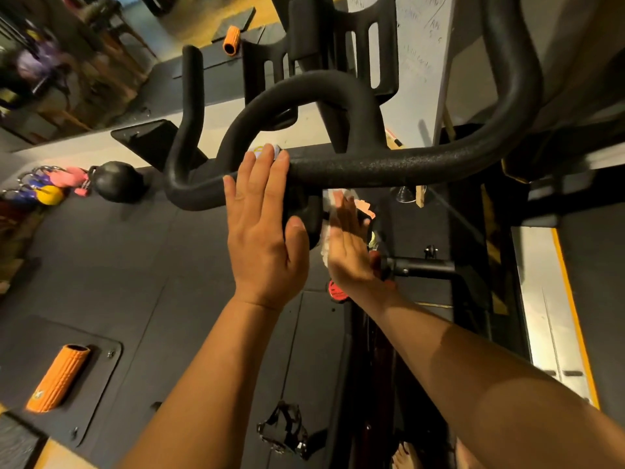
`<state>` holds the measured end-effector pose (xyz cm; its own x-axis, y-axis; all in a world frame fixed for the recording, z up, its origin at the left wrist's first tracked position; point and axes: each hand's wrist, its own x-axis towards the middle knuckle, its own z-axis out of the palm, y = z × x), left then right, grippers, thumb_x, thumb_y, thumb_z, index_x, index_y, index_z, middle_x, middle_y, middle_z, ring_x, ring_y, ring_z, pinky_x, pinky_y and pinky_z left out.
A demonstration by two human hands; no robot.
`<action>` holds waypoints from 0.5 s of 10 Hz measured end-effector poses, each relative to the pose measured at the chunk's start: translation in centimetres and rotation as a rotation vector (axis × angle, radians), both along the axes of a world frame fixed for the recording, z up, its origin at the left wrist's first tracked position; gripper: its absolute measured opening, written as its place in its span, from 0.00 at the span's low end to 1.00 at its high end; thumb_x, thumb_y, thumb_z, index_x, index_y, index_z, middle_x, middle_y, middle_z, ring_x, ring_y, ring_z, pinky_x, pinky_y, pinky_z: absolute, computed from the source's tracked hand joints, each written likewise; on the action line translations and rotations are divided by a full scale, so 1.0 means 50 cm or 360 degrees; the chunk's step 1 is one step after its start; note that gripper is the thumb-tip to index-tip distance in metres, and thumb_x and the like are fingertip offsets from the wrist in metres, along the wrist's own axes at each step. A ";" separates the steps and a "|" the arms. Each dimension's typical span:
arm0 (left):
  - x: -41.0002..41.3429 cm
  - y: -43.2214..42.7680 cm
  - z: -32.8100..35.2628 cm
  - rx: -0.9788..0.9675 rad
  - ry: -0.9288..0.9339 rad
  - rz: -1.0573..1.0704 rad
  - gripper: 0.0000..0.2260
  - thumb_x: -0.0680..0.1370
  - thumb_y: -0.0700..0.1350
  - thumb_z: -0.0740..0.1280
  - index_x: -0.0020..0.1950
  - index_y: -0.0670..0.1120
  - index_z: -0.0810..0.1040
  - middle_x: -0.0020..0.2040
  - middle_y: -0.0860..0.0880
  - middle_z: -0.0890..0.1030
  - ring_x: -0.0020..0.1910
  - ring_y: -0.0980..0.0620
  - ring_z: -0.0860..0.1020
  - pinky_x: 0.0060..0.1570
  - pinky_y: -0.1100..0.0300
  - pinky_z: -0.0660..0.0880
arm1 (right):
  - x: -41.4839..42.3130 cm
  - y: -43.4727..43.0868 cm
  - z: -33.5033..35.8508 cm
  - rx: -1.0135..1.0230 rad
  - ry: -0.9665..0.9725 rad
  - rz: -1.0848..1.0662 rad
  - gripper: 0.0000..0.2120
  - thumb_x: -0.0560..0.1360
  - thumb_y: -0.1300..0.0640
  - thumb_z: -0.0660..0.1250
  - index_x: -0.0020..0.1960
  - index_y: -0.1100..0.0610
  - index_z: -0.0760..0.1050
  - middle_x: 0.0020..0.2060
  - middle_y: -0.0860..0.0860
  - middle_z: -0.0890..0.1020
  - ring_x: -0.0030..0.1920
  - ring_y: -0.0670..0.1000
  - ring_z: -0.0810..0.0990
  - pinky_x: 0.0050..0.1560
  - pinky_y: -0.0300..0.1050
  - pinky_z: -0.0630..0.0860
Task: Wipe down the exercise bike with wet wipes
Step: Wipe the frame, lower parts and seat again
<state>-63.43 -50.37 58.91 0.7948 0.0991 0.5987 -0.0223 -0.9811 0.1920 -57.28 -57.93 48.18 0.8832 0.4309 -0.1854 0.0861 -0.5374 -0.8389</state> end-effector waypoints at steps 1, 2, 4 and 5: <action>0.000 0.005 0.001 0.0006 -0.0005 -0.0006 0.27 0.79 0.48 0.51 0.75 0.38 0.65 0.76 0.41 0.65 0.78 0.44 0.57 0.75 0.37 0.50 | -0.010 0.002 0.068 0.0310 -0.0013 0.0062 0.21 0.82 0.55 0.50 0.65 0.67 0.72 0.60 0.63 0.78 0.62 0.62 0.75 0.66 0.57 0.67; -0.002 0.001 0.003 -0.0021 0.0017 0.0027 0.27 0.78 0.48 0.51 0.75 0.39 0.64 0.77 0.41 0.64 0.78 0.45 0.56 0.75 0.37 0.49 | -0.040 -0.005 0.098 0.0303 -0.0160 0.0110 0.23 0.83 0.56 0.51 0.74 0.68 0.61 0.72 0.62 0.67 0.72 0.59 0.64 0.72 0.50 0.53; 0.001 0.001 0.007 -0.0038 0.0025 0.0043 0.30 0.74 0.46 0.54 0.75 0.40 0.65 0.77 0.42 0.64 0.78 0.44 0.57 0.76 0.37 0.48 | -0.008 -0.005 0.043 0.0047 -0.0004 0.0067 0.21 0.84 0.59 0.47 0.71 0.68 0.64 0.70 0.65 0.68 0.72 0.63 0.64 0.73 0.56 0.53; 0.000 -0.004 0.012 -0.0072 0.0065 0.0046 0.30 0.73 0.47 0.54 0.75 0.40 0.65 0.77 0.42 0.64 0.79 0.45 0.56 0.76 0.38 0.48 | -0.018 0.015 0.082 0.0156 -0.0147 -0.0137 0.18 0.76 0.55 0.63 0.60 0.67 0.75 0.53 0.62 0.83 0.57 0.59 0.81 0.61 0.53 0.75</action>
